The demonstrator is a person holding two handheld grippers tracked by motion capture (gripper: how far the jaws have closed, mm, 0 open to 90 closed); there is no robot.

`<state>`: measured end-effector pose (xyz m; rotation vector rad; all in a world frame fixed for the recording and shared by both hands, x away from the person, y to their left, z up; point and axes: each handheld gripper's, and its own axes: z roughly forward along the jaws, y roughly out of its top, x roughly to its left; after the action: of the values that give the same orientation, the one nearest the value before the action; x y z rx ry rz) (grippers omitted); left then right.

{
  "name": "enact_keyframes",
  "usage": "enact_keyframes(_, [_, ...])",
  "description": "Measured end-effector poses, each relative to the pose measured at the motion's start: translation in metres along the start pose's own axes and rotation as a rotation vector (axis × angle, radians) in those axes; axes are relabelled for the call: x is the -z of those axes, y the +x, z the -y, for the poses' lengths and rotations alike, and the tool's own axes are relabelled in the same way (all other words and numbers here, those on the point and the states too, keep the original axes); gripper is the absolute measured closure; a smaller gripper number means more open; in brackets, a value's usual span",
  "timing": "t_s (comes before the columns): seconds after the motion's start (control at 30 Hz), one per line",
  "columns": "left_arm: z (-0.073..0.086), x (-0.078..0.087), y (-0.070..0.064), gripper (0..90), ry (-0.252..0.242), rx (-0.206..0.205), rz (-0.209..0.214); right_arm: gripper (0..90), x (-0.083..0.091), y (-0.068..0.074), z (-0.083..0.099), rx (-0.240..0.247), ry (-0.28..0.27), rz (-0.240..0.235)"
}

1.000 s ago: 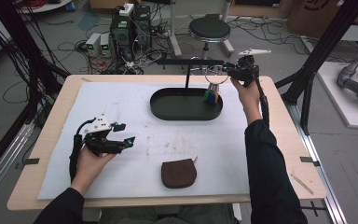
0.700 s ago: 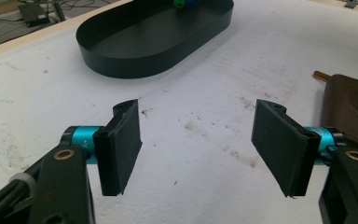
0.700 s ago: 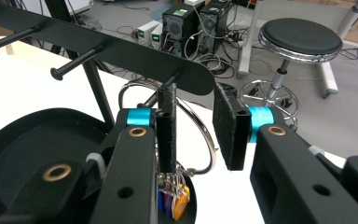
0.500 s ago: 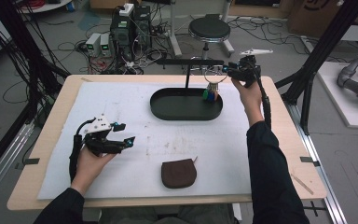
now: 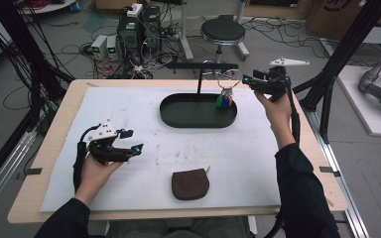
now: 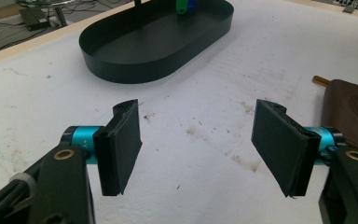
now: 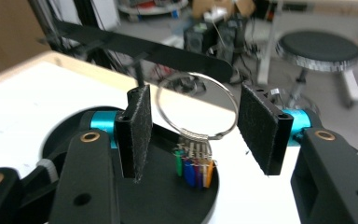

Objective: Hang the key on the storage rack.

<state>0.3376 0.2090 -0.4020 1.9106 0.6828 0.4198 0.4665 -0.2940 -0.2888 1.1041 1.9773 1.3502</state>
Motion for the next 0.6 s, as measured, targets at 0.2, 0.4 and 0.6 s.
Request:
enact_keyframes(0.2, [0.0,0.002,0.002,32.5,-0.009,0.006,-0.007,43.4,0.022,0.011,0.01,0.016,-0.007,-0.039])
enact_keyframes(0.4, [0.001,0.004,0.004,31.9,-0.019,0.024,-0.023,41.4,0.047,0.027,0.027,0.045,-0.051,-0.073])
enact_keyframes(0.6, [0.003,0.007,0.007,31.6,-0.025,0.039,-0.035,37.0,0.067,0.039,0.047,0.049,-0.065,-0.078])
